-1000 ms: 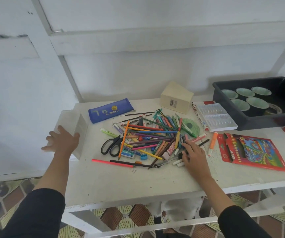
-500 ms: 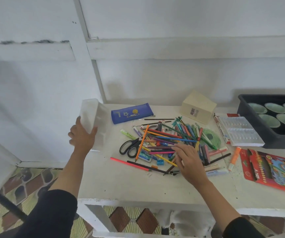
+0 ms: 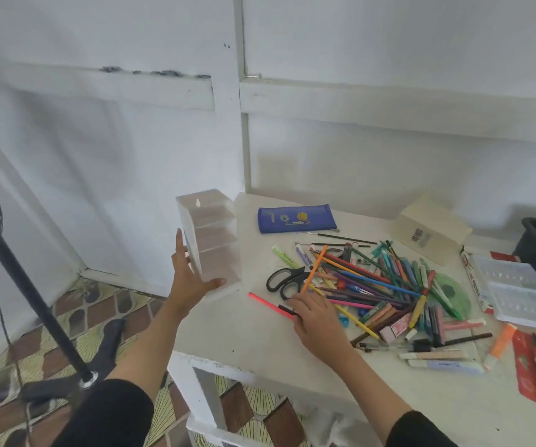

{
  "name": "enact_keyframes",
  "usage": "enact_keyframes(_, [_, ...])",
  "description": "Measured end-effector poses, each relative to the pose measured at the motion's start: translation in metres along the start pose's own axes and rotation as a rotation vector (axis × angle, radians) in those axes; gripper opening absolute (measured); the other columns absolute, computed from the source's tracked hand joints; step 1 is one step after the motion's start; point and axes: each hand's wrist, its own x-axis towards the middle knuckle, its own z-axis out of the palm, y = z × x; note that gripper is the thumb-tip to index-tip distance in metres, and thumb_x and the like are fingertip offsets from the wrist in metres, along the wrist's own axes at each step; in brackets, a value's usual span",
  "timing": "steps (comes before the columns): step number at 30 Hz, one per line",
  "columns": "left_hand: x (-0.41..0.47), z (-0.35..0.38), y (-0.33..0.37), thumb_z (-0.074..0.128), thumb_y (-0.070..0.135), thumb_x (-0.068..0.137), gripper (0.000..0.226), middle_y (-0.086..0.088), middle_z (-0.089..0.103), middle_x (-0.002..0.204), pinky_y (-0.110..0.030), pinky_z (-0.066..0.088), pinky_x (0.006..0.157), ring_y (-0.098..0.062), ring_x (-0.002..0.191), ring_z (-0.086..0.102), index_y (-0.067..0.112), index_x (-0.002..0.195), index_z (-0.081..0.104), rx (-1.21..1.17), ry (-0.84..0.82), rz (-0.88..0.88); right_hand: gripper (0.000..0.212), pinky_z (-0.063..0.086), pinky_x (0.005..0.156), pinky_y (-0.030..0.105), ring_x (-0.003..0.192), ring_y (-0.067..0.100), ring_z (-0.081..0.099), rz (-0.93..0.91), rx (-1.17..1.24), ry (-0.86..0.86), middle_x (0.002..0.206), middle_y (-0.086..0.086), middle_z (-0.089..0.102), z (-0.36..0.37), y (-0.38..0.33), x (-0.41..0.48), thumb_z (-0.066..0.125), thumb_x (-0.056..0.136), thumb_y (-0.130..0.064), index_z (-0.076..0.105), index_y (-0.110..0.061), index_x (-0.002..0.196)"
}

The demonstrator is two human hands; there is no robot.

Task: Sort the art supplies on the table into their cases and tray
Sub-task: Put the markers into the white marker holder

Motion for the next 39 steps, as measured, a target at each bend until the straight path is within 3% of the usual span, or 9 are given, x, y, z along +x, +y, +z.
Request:
enact_keyframes(3, [0.001, 0.000, -0.014, 0.092, 0.022, 0.051, 0.135, 0.009, 0.034, 0.135, -0.047, 0.040, 0.104, -0.015, 0.128, 0.037, 0.042, 0.149, 0.000, 0.017, -0.015, -0.022, 0.036, 0.029, 0.107, 0.037, 0.108, 0.015, 0.058, 0.003, -0.090, -0.055, 0.114, -0.005, 0.063, 0.009, 0.002, -0.011, 0.042, 0.081, -0.024, 0.064, -0.023, 0.110])
enact_keyframes(10, [0.017, 0.028, -0.012, 0.086, 0.040, 0.046, 0.123, 0.005, 0.035, 0.133, -0.047, 0.045, 0.101, -0.012, 0.130, 0.034, 0.026, 0.149, 0.019, 0.055, -0.082, 0.037, 0.042, 0.025, 0.109, 0.046, 0.119, 0.018, 0.054, 0.026, -0.077, -0.120, 0.123, -0.002, 0.061, 0.011, 0.004, -0.016, 0.037, 0.083, -0.025, 0.061, -0.022, 0.117])
enact_keyframes(16, [0.032, 0.039, 0.001, 0.078, 0.041, 0.046, 0.101, 0.034, 0.041, 0.111, -0.043, 0.044, 0.098, -0.002, 0.117, 0.038, 0.024, 0.136, 0.036, 0.066, -0.072, 0.117, 0.043, 0.026, 0.113, 0.044, 0.124, 0.017, 0.049, 0.033, -0.046, -0.152, 0.127, -0.002, 0.059, 0.011, 0.004, -0.018, 0.037, 0.083, -0.024, 0.060, -0.020, 0.119])
enact_keyframes(21, [0.011, 0.058, -0.002, 0.086, 0.033, 0.059, 0.116, -0.005, 0.033, 0.144, -0.041, 0.027, 0.107, -0.022, 0.131, 0.029, 0.013, 0.149, 0.017, 0.301, 0.189, 0.115, 0.043, 0.025, 0.110, 0.039, 0.120, 0.018, 0.053, 0.025, -0.051, -0.079, 0.123, 0.001, 0.062, 0.013, 0.005, -0.019, 0.038, 0.084, -0.021, 0.062, -0.014, 0.118])
enact_keyframes(26, [-0.029, 0.090, 0.001, 0.070, -0.003, 0.069, 0.062, -0.004, 0.038, 0.108, -0.046, 0.044, 0.091, -0.025, 0.102, 0.042, 0.003, 0.124, 0.042, 0.281, 0.517, 0.074, 0.033, 0.036, 0.100, 0.037, 0.108, 0.018, 0.058, -0.044, -0.041, 0.121, 0.112, 0.001, 0.065, 0.010, 0.011, -0.014, 0.040, 0.087, -0.018, 0.064, -0.014, 0.110])
enact_keyframes(31, [-0.029, 0.129, 0.012, 0.051, -0.018, 0.065, 0.038, -0.001, 0.044, 0.093, -0.009, 0.035, 0.075, -0.007, 0.083, 0.039, 0.002, 0.097, 0.053, 0.326, 0.291, 0.325, 0.032, 0.043, 0.084, 0.034, 0.100, 0.018, 0.056, -0.114, -0.076, 0.202, 0.102, -0.001, 0.065, -0.019, 0.044, 0.033, 0.042, 0.083, -0.018, 0.065, -0.015, 0.104])
enact_keyframes(33, [-0.018, 0.145, 0.024, 0.049, -0.014, 0.072, 0.030, 0.000, 0.049, 0.088, -0.011, 0.036, 0.071, -0.009, 0.078, 0.043, 0.004, 0.095, 0.055, 0.379, 0.129, 0.296, 0.032, 0.042, 0.077, 0.035, 0.091, 0.020, 0.056, -0.116, -0.141, 0.188, 0.091, -0.002, 0.066, -0.031, 0.063, 0.061, 0.041, 0.081, -0.020, 0.067, -0.016, 0.099])
enact_keyframes(36, [0.011, 0.168, 0.038, 0.048, -0.002, 0.082, 0.018, -0.010, 0.059, 0.091, -0.035, 0.046, 0.073, -0.025, 0.083, 0.054, 0.004, 0.097, 0.057, 0.500, 0.008, 0.067, 0.021, 0.047, 0.069, 0.039, 0.081, 0.026, 0.061, -0.078, -0.176, 0.076, 0.078, 0.002, 0.068, -0.043, 0.090, 0.106, 0.050, 0.079, -0.018, 0.068, -0.016, 0.090])
enact_keyframes(39, [0.038, 0.179, 0.049, 0.052, 0.005, 0.086, 0.020, -0.017, 0.060, 0.103, -0.031, 0.045, 0.075, -0.032, 0.098, 0.058, -0.001, 0.104, 0.056, 0.503, 0.026, -0.203, 0.026, 0.044, 0.083, 0.044, 0.108, 0.028, 0.052, 0.001, -0.180, -0.276, 0.100, 0.007, 0.067, -0.047, 0.105, 0.145, 0.052, 0.088, -0.018, 0.062, -0.017, 0.113])
